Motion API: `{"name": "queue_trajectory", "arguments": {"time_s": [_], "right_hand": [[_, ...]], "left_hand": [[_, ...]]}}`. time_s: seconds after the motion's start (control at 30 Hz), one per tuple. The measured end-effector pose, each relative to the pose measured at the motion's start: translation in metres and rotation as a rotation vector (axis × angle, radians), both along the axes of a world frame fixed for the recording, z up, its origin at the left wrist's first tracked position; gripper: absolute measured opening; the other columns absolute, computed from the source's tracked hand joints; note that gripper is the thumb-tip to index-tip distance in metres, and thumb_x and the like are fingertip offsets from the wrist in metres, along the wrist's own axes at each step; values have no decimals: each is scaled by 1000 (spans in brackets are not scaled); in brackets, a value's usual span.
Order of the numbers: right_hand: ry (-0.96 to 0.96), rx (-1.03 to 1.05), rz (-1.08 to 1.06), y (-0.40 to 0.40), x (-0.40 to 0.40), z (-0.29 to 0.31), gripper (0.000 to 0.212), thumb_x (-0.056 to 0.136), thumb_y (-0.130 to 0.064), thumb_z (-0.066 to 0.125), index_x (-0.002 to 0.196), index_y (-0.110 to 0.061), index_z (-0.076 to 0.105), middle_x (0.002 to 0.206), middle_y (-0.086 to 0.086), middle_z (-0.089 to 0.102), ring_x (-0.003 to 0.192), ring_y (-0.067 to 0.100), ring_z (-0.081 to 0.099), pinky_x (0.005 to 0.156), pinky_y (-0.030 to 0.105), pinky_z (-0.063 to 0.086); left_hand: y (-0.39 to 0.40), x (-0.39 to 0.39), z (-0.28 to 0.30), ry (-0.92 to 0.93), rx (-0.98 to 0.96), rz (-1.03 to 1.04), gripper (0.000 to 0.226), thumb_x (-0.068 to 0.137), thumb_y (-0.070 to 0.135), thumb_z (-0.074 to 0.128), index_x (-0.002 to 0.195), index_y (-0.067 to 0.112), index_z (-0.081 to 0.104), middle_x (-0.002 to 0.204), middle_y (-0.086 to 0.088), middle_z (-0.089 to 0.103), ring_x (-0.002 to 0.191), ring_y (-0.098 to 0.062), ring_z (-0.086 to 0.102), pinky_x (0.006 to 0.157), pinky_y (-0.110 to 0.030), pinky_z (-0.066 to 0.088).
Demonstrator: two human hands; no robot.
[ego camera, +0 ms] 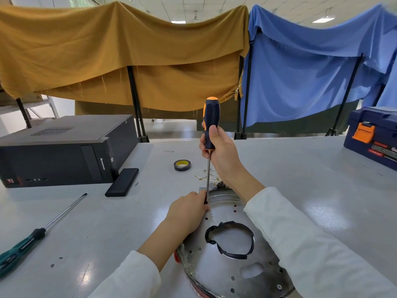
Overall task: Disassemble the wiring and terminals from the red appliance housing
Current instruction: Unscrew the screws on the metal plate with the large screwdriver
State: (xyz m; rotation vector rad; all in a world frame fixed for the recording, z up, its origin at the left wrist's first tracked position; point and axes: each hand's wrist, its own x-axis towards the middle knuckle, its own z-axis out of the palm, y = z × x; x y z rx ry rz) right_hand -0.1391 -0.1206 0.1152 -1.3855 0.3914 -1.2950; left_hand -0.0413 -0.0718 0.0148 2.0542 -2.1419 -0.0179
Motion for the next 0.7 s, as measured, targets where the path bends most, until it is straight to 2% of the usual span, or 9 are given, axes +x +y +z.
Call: {"name": "queue_trajectory", "arguments": {"time_s": [0.07,0.13,0.2,0.33,0.47,0.57,0.63,0.7], "right_hand": [[3,12,16,-1,0,-1,16,101,-24,40,111,-12,45,75,1,49,62,10,45,52,21,35],[16,15,-6,-1,0,-1,26,98,-23,50,116,-11,36,74,1,49,59,8,46,49,18,38],[19,1,-22,-1,-1,-2,24,97,-21,53,110,-14,33,74,1,50,58,8,47,48,17,39],[48,-25,-33,-4,-1,-1,11,101,-24,41,107,-16,42,81,4,53,66,12,54,53,21,42],[13,23,22,-6,0,1,25,103,-30,31,109,-12,48,79,3,53,66,12,50,55,21,40],[-33,57,60,-7,1,2,28,95,-36,50,109,-12,43,72,1,51,59,10,45,48,18,37],[18,30,0,-7,1,1,35,92,-26,60,113,-13,36,76,0,51,59,10,45,48,18,39],[40,1,-23,-6,1,-1,28,94,-19,59,108,-16,35,78,1,52,58,10,47,49,19,41]], "left_hand": [[0,1,0,41,-1,0,27,100,38,37,115,16,43,111,-7,53,100,-30,56,74,-33,41],[0,2,0,106,2,-18,26,99,34,41,117,16,45,113,-6,53,102,-28,55,79,-33,42],[-1,5,0,179,15,-43,24,97,29,45,117,16,48,115,-4,51,106,-27,53,84,-30,41],[-3,9,2,321,38,-72,16,94,21,52,110,20,56,116,-1,52,106,-18,51,85,-20,35],[-3,10,4,363,51,-63,15,94,16,53,106,20,60,113,1,60,103,-16,53,82,-19,36],[-3,8,4,337,33,-55,11,94,16,52,103,19,59,109,0,62,96,-15,53,76,-20,35],[-3,7,4,316,26,-48,9,94,16,51,101,17,57,106,-2,63,95,-19,55,75,-22,36],[-3,7,4,310,27,-38,9,95,16,51,101,17,57,105,-3,63,95,-20,55,75,-23,37]]}}
